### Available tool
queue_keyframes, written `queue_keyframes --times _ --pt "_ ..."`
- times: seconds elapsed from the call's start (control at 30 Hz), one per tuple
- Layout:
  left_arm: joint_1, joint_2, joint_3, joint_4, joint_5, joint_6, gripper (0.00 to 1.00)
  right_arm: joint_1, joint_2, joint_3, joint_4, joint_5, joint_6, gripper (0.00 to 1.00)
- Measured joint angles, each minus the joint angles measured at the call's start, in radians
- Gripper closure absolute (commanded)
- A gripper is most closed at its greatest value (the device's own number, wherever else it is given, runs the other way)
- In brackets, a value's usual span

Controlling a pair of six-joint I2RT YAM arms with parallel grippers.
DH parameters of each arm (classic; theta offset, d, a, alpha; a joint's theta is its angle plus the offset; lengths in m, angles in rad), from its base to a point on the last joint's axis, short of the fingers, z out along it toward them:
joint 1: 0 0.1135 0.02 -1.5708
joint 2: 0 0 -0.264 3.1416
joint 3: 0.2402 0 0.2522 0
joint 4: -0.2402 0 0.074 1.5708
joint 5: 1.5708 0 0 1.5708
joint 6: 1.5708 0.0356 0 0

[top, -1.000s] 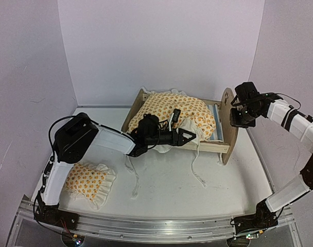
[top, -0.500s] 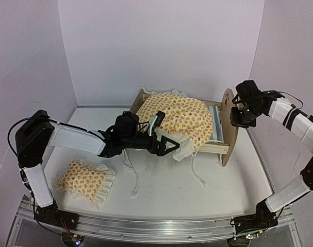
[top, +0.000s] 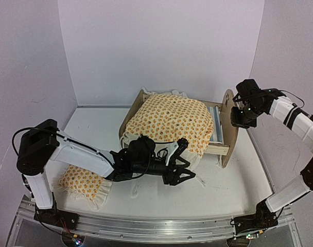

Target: Set up the pet bed

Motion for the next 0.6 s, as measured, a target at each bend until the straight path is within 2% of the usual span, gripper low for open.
queue_keyframes --times 0.1,0.3,0.47,0.6 --pt "0.007 0.127 0.09 0.08 0.031 0.002 0.45 0.0 0.0 0.005 -0.005 -0.006 0.005 1.0" --pt "0.005 0.363 0.239 0.176 0.056 0.001 0.58 0.0 -0.001 0.007 -0.015 -0.024 0.017 1.0" --pt "0.003 0.569 0.445 0.201 0.049 0.016 0.81 0.0 -0.014 0.007 -0.023 -0.061 0.037 1.0" --pt "0.0 0.676 0.573 0.216 0.005 0.017 0.81 0.0 -0.032 0.007 -0.032 -0.081 0.054 1.0"
